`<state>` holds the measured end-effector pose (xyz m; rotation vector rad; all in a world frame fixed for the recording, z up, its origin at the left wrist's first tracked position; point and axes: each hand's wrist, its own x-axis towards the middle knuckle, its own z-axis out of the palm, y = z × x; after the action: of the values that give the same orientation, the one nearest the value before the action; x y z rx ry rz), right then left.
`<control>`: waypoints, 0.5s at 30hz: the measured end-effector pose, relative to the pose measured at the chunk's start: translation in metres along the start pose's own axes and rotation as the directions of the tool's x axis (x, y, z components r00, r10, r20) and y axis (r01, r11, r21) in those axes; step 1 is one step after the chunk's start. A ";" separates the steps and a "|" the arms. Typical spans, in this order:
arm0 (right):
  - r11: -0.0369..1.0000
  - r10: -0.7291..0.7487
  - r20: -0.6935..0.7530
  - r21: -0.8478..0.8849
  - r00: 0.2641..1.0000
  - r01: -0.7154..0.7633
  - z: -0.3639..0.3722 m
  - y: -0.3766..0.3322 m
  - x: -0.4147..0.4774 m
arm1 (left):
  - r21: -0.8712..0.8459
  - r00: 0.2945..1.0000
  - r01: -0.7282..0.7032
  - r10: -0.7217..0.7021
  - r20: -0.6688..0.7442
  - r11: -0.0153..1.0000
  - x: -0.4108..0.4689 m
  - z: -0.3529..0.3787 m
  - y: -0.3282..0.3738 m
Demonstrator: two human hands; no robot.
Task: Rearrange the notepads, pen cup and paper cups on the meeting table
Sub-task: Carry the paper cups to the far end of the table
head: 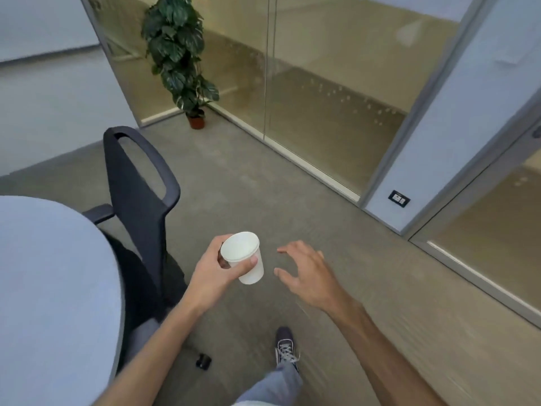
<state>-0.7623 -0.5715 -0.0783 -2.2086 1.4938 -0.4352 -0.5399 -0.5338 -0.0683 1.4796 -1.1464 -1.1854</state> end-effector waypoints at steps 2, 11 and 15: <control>1.000 0.007 0.024 -0.010 1.000 -0.007 -0.013 0.023 0.033 | -0.003 1.000 -0.011 0.011 -0.005 1.000 0.038 0.015 0.005; 0.999 -0.038 0.104 -0.017 0.994 0.040 -0.071 0.086 0.170 | -0.065 0.995 0.020 -0.026 -0.101 0.998 0.165 0.046 0.041; 0.989 -0.139 0.140 -0.023 0.980 0.144 -0.078 0.094 0.232 | -0.091 0.985 0.026 -0.041 -0.169 0.996 0.207 0.042 0.052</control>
<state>-0.7892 -0.8314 -0.0561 -2.3289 1.2867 -0.2969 -0.5650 -0.7495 -0.0559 1.5069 -0.9453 -1.0953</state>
